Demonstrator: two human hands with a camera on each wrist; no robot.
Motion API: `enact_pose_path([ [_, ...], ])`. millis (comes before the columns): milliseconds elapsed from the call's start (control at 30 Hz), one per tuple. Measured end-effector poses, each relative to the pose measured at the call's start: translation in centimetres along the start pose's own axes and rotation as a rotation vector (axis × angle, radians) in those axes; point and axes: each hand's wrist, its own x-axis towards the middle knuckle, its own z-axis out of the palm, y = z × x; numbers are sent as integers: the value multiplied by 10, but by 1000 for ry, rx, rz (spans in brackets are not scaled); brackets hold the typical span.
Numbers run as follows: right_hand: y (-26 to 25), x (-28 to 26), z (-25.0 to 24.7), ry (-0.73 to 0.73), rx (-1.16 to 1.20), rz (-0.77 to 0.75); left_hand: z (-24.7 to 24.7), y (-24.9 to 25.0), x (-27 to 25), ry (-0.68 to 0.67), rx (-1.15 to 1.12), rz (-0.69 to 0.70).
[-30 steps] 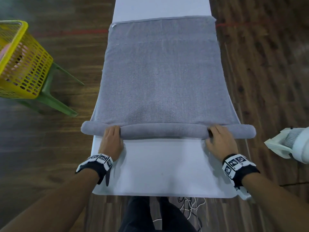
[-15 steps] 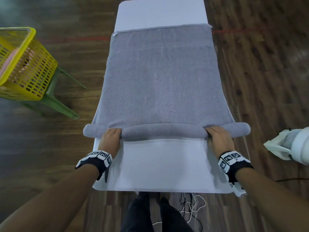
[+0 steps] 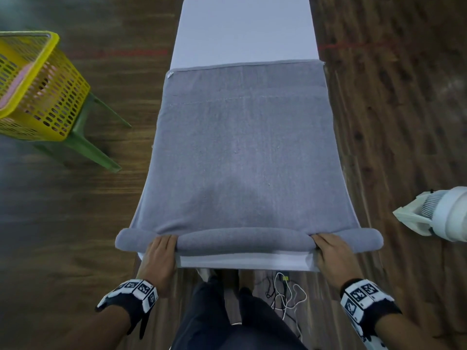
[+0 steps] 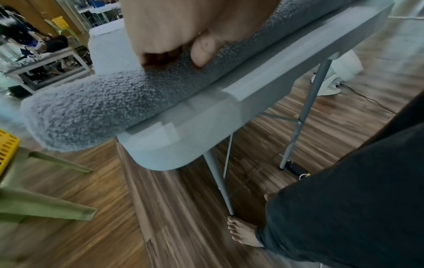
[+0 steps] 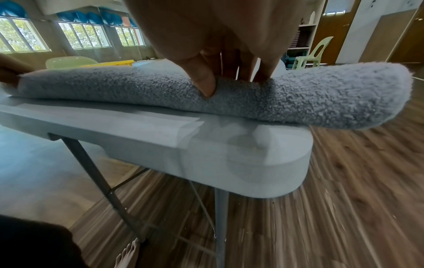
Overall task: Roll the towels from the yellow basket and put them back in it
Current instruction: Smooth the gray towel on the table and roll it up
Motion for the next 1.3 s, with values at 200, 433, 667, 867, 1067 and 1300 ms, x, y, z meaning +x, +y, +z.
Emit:
enact_pose_path([
  [200,8,34,-7,-143,-66,93,-17,3,29,-64,57,-65],
  [433,-7,61,-6,-28,-43,123,-19,9,47,80,4,-37],
  [667,2,14,7,-38,-37,26,3,5,9,90,14,-56],
  [867,-7,36,-6,-37,-135,104,-10,2,38,72,109,-2],
  [1067,-2,77,-17,-67,-95,192,-23,-5,72,3,92,-52],
  [1300,-6,104,-9,4,-38,189,-23,5,89,129,136,-131],
])
